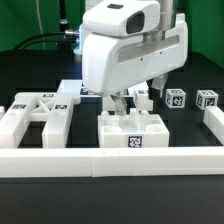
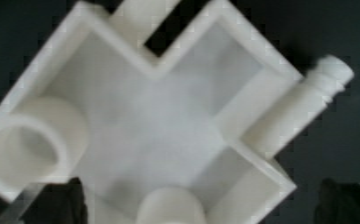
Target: Assemble chair
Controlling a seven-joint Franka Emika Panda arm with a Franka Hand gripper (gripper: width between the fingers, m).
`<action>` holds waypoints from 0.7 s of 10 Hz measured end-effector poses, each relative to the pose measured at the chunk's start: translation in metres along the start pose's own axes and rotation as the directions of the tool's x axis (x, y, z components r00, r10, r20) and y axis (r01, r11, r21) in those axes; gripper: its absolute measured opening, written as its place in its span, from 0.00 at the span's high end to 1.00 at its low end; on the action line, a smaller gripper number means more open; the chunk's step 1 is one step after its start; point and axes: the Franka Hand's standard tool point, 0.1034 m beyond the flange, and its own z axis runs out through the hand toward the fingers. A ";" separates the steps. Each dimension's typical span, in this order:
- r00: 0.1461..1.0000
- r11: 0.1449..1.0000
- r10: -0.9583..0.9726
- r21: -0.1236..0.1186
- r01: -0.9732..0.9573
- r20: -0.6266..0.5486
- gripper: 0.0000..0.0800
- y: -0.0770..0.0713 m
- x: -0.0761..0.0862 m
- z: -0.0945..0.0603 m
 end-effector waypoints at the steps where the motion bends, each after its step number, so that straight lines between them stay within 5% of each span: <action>1: 0.998 0.998 0.065 0.010 -0.065 0.003 0.19 -0.003 0.001 0.006; 7: 0.899 0.898 0.438 0.036 -0.438 0.007 0.19 -0.013 0.009 0.010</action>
Offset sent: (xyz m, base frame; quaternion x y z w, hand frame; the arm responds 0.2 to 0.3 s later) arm 0.0000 0.0000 0.0000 0.0000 0.0000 0.1296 0.9916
